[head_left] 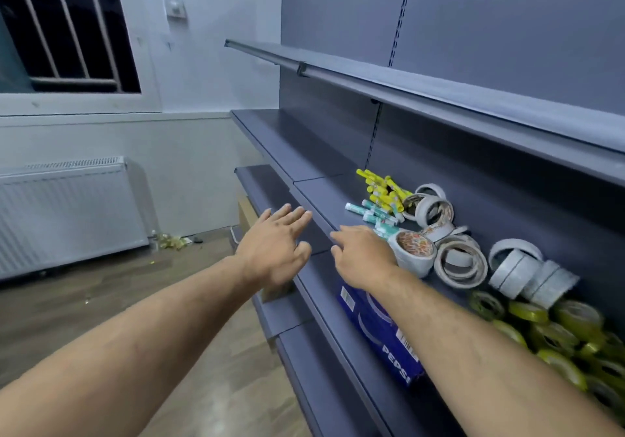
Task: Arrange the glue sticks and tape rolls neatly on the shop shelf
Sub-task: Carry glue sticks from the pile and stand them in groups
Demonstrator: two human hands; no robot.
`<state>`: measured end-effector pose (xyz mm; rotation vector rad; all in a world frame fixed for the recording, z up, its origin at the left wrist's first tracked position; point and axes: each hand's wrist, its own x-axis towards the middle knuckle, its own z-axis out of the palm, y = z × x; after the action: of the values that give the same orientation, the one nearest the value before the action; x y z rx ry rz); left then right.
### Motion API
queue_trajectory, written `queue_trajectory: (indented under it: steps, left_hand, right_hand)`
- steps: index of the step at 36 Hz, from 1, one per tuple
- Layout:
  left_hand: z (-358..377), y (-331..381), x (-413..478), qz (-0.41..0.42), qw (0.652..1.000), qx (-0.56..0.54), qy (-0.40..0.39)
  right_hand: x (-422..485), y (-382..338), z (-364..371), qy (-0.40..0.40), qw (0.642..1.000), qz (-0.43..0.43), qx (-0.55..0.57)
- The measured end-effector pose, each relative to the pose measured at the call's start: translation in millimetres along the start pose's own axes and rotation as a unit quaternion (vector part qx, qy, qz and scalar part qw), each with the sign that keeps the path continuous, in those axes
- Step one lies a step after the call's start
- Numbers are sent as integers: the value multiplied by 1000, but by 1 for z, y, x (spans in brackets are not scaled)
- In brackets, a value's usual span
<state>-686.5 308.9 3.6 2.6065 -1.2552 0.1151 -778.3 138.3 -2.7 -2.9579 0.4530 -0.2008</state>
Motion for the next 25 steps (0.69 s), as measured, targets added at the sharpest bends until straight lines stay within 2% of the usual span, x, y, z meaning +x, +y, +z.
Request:
queue_trajectory:
  steps: [5,12,17,25]
  left_hand:
    - [6,-32,59,29,1000,-6,-5]
    - [29,-49,151,75,997,-6,-6]
    - [39,-56,206,102,994,-9,-25]
    - [53,-51,291,144,988,-20,-49]
  right_hand:
    - [56,2,5,11,1000,21,-13]
    - [134,44,13,8,996,73,-49]
    - [175,78,4,-55,986,151,-51]
    - [217,134,4,-14,972,232,-29]
